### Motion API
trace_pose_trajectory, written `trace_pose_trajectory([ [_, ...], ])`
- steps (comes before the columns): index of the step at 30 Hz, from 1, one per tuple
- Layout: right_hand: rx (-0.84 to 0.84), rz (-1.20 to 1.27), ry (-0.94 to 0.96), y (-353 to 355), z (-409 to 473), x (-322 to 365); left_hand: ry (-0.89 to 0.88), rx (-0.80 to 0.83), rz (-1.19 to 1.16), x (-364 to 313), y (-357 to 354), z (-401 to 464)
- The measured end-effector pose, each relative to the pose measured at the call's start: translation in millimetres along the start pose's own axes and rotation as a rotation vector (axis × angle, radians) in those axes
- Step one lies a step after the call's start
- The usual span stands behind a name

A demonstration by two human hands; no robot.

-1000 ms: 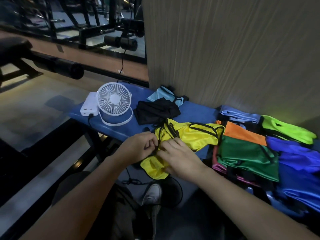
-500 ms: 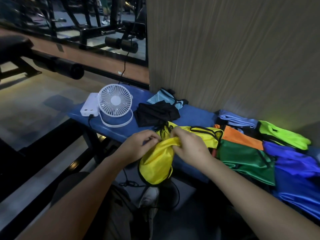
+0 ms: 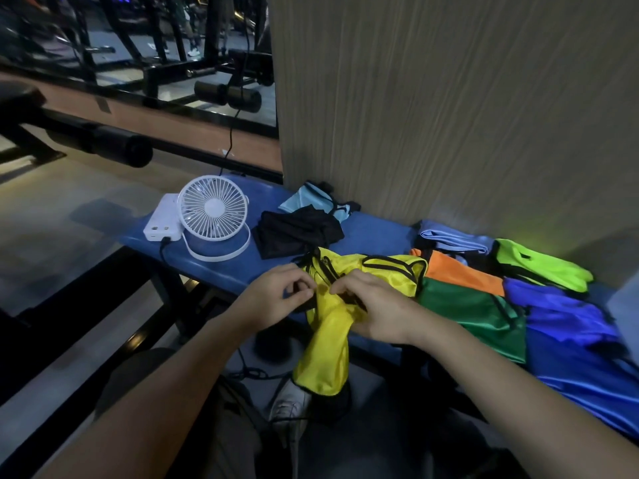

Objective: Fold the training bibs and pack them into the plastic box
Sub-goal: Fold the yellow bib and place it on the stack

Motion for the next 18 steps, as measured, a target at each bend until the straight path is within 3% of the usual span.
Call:
trace_pose_trajectory([
  [4, -0.074, 0.028, 0.014, 17, -10, -12, 0.031, -0.053, 0.066, 0, -6, 11],
  [10, -0.183, -0.439, -0.21, 38, -22, -40, 0.052, -0.097, 0.135, -17, -16, 31],
  [14, -0.14, -0.419, -0.345, 45, -24, -55, -0.04, -0.023, 0.171, -34, -32, 40],
  [18, -0.305, -0.369, -0.307, 53, -23, -53, -0.117, 0.081, 0.271, -51, -49, 49],
])
Point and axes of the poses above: each hand's wrist, its own z-axis towards the middle knuckle, its own y-axis out of the back of the hand, x = y × z, the point moved 4 cm from there along z, towards the middle knuckle, and after that the axes turned 7 degrees about y, right-handed, at the moved point
